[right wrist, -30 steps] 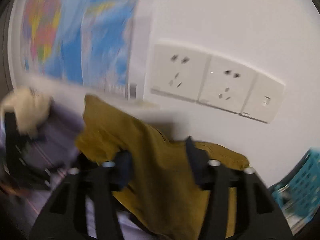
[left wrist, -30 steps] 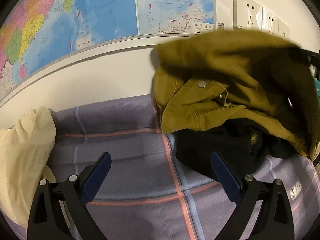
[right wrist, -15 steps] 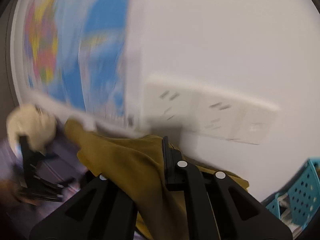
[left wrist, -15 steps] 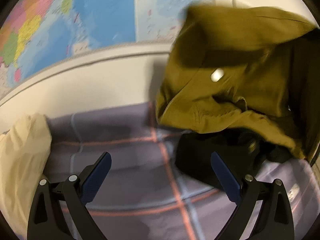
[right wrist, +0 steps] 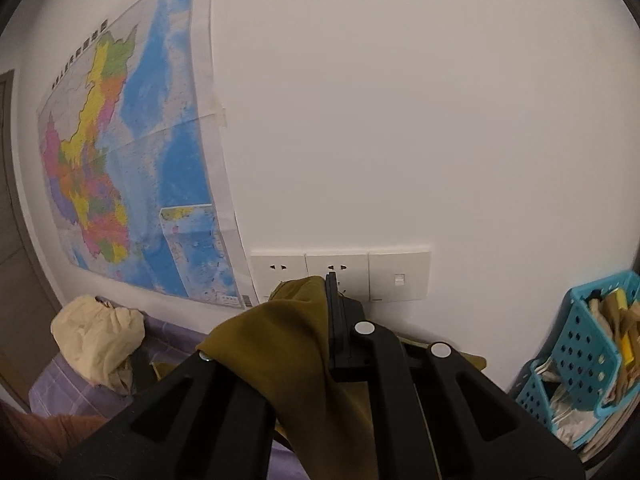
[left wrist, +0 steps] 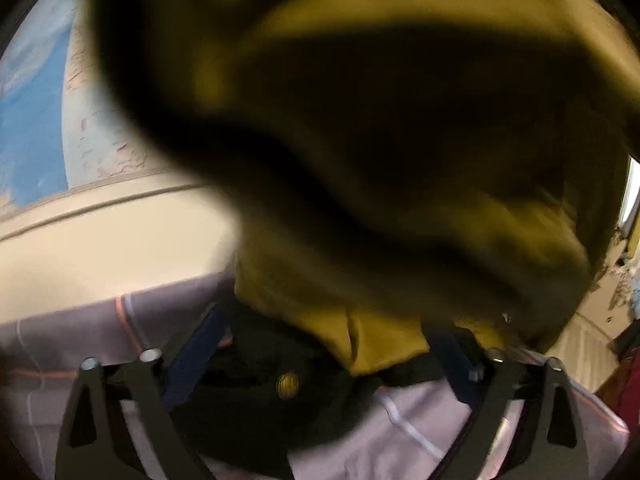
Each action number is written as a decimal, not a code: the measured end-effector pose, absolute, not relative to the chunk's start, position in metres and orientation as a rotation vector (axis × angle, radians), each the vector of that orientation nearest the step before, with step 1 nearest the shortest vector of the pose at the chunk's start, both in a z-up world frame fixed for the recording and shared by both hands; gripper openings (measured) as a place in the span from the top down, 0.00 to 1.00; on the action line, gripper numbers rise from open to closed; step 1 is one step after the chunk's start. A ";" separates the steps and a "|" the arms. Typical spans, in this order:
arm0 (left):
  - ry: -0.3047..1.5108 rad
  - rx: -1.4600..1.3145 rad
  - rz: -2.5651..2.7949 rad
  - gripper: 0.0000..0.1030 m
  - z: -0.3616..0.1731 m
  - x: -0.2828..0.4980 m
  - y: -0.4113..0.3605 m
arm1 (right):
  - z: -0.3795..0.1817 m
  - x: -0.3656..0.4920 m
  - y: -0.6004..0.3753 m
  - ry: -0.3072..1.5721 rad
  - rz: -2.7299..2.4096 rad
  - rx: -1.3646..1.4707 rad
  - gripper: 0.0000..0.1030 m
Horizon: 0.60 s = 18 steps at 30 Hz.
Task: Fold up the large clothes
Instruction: 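Grasp the jacket with the left gripper while the right gripper holds it raised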
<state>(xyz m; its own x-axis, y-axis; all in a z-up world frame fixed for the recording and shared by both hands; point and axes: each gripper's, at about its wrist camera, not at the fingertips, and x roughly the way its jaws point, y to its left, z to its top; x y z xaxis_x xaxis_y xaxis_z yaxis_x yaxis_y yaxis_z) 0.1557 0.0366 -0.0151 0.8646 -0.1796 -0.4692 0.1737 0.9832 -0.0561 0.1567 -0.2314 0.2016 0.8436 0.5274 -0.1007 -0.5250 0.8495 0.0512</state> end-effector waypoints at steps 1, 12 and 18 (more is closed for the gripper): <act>0.484 -0.010 -0.164 0.48 -0.015 0.162 0.038 | 0.203 0.154 -0.236 0.111 0.560 0.036 0.98; 0.267 -0.127 -0.284 0.98 0.111 0.149 0.054 | 0.260 0.030 -0.296 -0.089 0.462 0.045 0.98; 0.045 -0.125 -0.341 0.98 0.204 0.074 0.075 | 0.298 -0.087 -0.323 -0.276 0.459 0.032 0.98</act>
